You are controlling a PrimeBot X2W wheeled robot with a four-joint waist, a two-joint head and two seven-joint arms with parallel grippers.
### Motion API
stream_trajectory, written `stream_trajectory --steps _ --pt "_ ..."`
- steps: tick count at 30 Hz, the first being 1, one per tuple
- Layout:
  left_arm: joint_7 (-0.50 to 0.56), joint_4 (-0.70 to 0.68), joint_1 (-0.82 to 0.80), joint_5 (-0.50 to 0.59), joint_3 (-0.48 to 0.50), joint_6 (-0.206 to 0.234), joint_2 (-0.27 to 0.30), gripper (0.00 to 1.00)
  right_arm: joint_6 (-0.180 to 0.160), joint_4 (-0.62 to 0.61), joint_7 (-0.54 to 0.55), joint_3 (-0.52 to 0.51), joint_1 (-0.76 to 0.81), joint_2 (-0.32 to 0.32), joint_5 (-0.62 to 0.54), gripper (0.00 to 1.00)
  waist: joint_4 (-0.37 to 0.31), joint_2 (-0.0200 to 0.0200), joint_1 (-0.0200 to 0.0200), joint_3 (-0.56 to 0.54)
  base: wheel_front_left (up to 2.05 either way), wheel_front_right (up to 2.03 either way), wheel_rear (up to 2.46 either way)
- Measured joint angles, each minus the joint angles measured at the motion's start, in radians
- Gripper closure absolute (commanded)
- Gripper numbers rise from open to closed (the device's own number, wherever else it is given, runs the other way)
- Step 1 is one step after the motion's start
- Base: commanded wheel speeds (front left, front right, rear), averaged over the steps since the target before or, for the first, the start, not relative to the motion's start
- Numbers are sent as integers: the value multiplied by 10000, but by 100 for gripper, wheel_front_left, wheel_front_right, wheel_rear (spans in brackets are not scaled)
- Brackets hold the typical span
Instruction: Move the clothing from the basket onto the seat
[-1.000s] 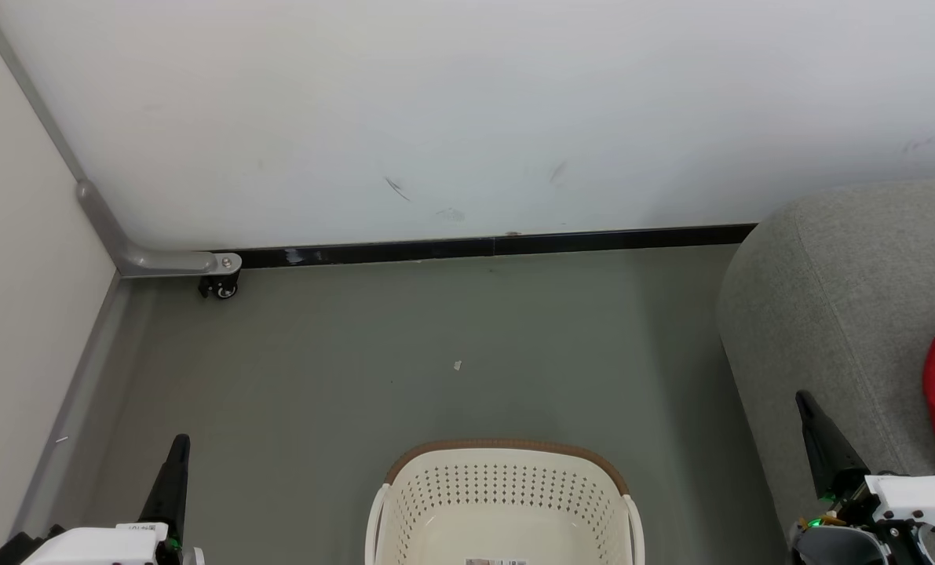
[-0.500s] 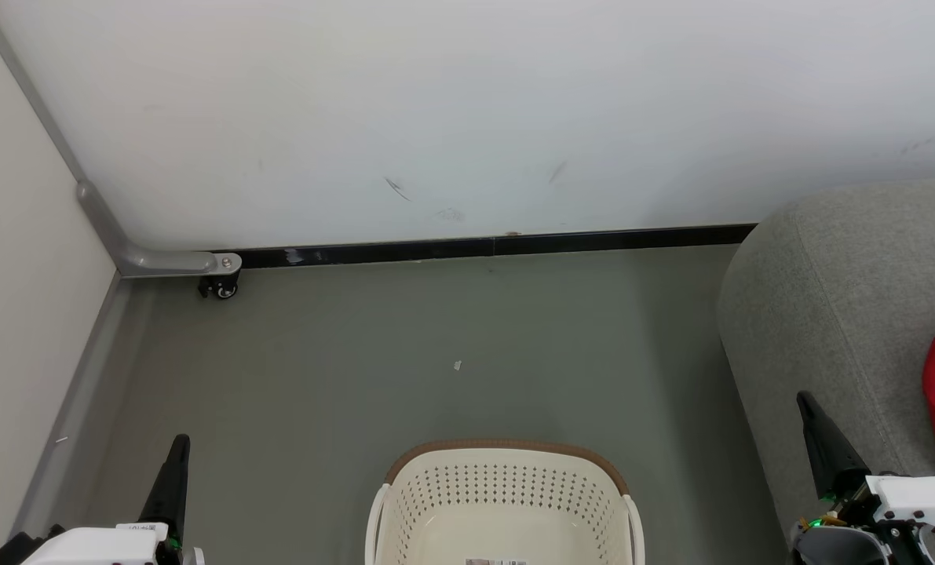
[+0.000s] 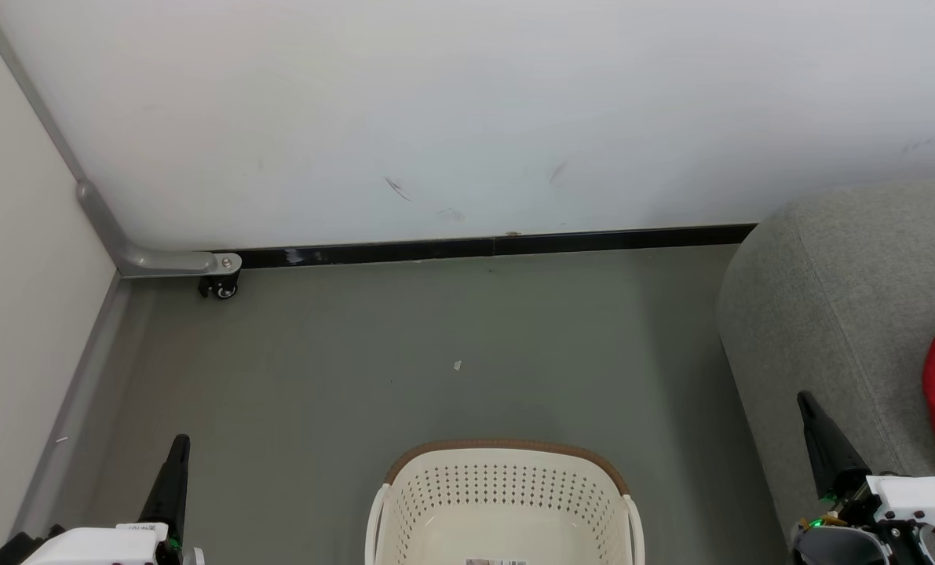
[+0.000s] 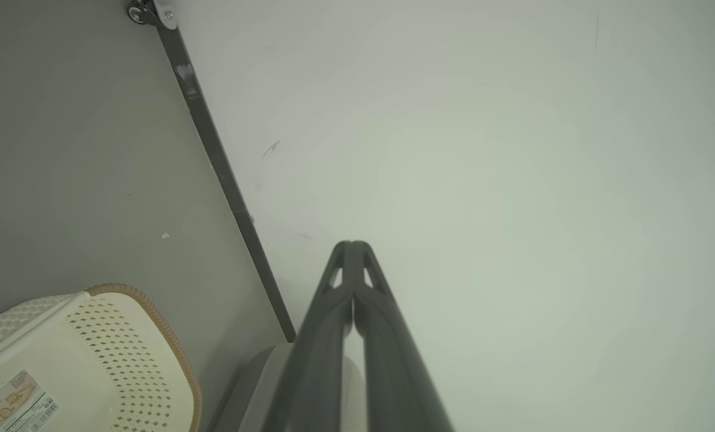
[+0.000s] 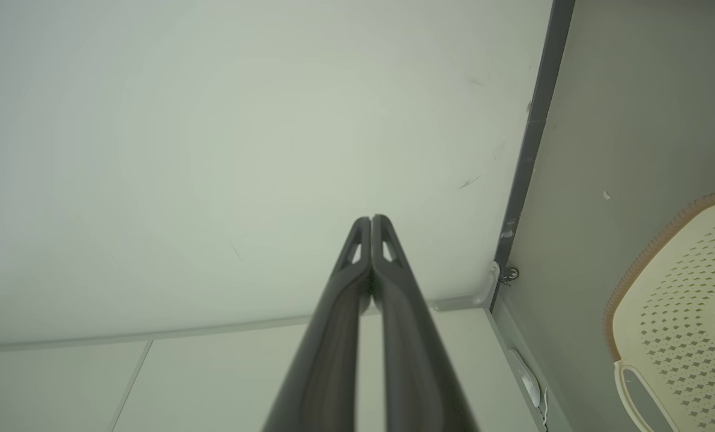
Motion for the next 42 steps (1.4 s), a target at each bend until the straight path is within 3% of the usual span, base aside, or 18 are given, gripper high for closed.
stream_trajectory --steps 42 --pt "0 15 -1 -12 0 0 0 100 0 13 75 -50 -1 50 -13 100 0 0 -1 0 0 0 0"
